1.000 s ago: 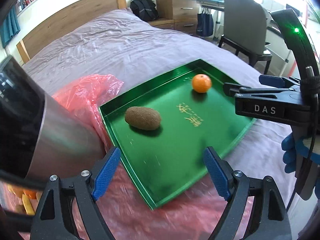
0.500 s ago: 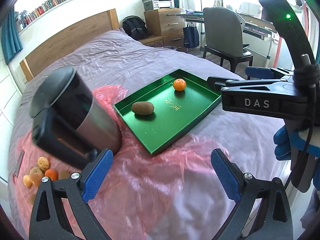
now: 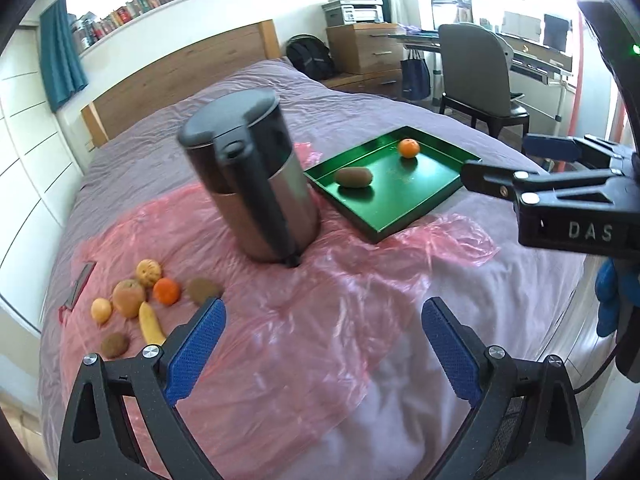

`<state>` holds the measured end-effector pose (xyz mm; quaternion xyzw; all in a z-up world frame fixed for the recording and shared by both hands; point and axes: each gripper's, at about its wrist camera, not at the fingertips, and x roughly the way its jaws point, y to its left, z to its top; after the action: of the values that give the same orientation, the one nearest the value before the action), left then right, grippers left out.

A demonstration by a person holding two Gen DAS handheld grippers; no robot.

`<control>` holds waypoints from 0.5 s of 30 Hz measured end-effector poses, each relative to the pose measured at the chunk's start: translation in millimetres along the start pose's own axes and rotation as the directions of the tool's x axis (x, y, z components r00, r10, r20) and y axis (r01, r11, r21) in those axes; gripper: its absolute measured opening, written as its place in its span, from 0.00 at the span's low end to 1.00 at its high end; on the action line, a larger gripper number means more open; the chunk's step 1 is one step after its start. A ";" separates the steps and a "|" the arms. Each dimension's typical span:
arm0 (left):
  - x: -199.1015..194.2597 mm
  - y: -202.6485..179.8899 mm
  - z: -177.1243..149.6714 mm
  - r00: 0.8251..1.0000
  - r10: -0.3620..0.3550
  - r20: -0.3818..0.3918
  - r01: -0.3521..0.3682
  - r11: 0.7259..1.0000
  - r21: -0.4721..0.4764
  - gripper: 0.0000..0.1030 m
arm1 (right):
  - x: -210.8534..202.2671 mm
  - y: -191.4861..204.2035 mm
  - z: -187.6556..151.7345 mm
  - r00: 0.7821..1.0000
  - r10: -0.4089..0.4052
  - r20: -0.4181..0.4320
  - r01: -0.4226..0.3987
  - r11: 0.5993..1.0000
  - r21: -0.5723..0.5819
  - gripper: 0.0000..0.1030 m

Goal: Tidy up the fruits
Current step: 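Withdraw both open grippers from the tray back toward the fruits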

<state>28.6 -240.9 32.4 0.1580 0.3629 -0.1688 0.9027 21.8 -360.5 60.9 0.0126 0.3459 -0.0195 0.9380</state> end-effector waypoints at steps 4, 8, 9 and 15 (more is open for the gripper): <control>-11.6 20.1 -17.4 1.000 0.011 0.009 -0.011 1.000 -0.026 0.94 | -7.8 30.8 -7.9 0.999 0.033 -0.008 -0.034 0.999 -0.022 1.00; -19.9 39.6 -37.4 1.000 0.029 0.008 -0.028 0.998 -0.050 0.94 | -14.5 59.3 -15.8 0.998 0.067 -0.016 -0.068 0.997 -0.045 1.00; -22.6 45.1 -41.7 0.999 0.032 0.007 -0.032 0.998 -0.060 0.94 | -15.4 67.8 -17.7 0.997 0.074 -0.019 -0.074 0.996 -0.052 1.00; -31.2 81.9 -68.4 0.998 0.055 -0.001 -0.055 0.990 -0.129 0.94 | -19.2 105.9 -23.1 0.992 0.123 -0.028 -0.125 0.988 -0.090 1.00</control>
<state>0.6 -133.9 20.9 0.1092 0.3675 -0.1203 0.9157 -3.0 -253.2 56.9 -0.0085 0.3555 0.0548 0.9330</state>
